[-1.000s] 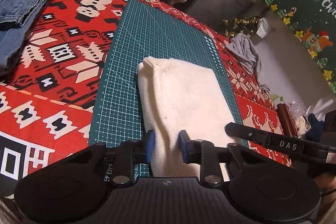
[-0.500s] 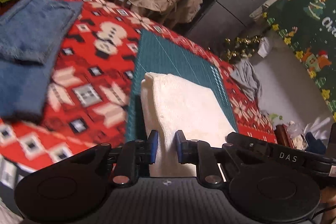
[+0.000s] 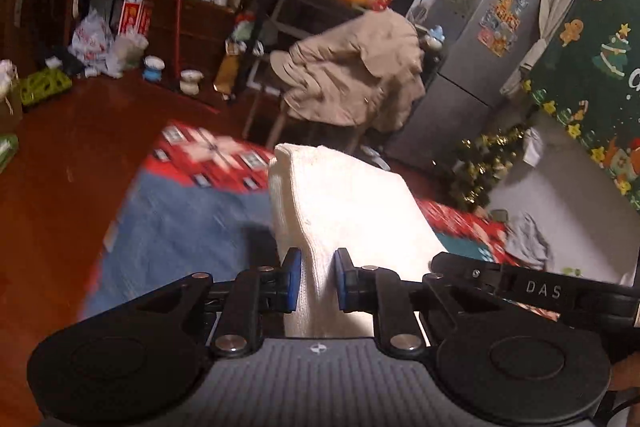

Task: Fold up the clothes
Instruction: 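Carry the folded vest with both tools off the mat toward the folded jeans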

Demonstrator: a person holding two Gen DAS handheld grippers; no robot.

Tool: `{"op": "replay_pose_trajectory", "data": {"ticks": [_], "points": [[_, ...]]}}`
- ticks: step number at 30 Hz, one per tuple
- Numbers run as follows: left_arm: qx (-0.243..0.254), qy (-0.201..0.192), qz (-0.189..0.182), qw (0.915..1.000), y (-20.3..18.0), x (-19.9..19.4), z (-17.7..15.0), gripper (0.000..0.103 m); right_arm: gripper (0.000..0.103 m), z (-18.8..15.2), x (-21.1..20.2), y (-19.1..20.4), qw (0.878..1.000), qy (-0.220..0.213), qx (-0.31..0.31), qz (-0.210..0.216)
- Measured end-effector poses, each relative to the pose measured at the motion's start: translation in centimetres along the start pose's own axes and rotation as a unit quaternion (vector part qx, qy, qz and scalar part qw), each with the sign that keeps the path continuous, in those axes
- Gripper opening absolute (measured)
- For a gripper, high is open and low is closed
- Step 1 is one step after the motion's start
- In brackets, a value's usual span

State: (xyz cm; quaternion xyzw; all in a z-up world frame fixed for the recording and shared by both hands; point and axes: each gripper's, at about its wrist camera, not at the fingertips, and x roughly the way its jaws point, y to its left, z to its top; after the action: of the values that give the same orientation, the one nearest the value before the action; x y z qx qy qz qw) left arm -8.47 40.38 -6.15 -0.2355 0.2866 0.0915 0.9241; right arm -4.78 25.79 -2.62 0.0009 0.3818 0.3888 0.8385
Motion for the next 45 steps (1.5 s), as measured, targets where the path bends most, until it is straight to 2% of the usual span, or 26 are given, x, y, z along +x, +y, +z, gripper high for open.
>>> {"op": "replay_pose_trajectory", "data": {"ticks": [4, 8, 15, 19, 22, 29, 35, 38, 41, 43, 45], "points": [[-0.011, -0.01, 0.006, 0.9999, 4.0, 0.9, 1.9, 0.017, 0.012, 2.0, 4.2, 4.4, 1.0, -0.007, 0.004, -0.013], [-0.019, -0.014, 0.005, 0.9997, 7.6, 1.7, 2.6, 0.017, 0.012, 2.1, 7.1, 7.2, 1.0, -0.007, 0.008, -0.021], [-0.03, 0.003, 0.016, 0.9994, 10.7, 3.5, 1.4, 0.017, 0.012, -1.3, 11.6, 9.4, 0.999, 0.025, 0.019, -0.037], [-0.038, 0.0, 0.008, 0.9993, 11.5, 3.5, 0.6, 0.017, 0.012, -2.8, 12.0, 9.8, 0.999, 0.019, -0.001, -0.047], [-0.047, -0.003, 0.002, 0.9989, 11.7, 3.4, 0.6, 0.017, 0.012, -2.9, 11.4, 9.8, 0.999, 0.018, 0.004, -0.047], [-0.038, 0.008, 0.02, 0.999, 11.0, 3.4, 0.7, 0.019, 0.012, -2.9, 11.5, 8.8, 0.999, 0.015, 0.0, -0.046], [-0.054, 0.016, 0.026, 0.9981, 11.6, 2.5, 0.3, 0.028, 0.025, -2.6, 10.5, 7.1, 1.0, 0.018, 0.013, -0.018], [-0.055, 0.013, 0.035, 0.9978, 11.9, 1.5, 0.0, 0.028, 0.025, -2.9, 9.8, 5.3, 1.0, 0.025, 0.005, -0.009], [-0.053, 0.007, 0.051, 0.9973, 11.5, 0.6, 0.3, 0.026, 0.018, -3.5, 9.4, 3.0, 0.999, 0.026, 0.013, 0.024], [-0.027, -0.004, 0.06, 0.9979, 10.4, 0.2, 0.5, 0.021, 0.017, -3.6, 9.0, 2.0, 0.999, 0.016, 0.01, 0.046], [0.003, -0.012, 0.061, 0.9981, 9.1, 0.1, 0.9, 0.02, 0.017, -3.7, 8.7, 1.1, 0.998, 0.006, 0.007, 0.068]]}}
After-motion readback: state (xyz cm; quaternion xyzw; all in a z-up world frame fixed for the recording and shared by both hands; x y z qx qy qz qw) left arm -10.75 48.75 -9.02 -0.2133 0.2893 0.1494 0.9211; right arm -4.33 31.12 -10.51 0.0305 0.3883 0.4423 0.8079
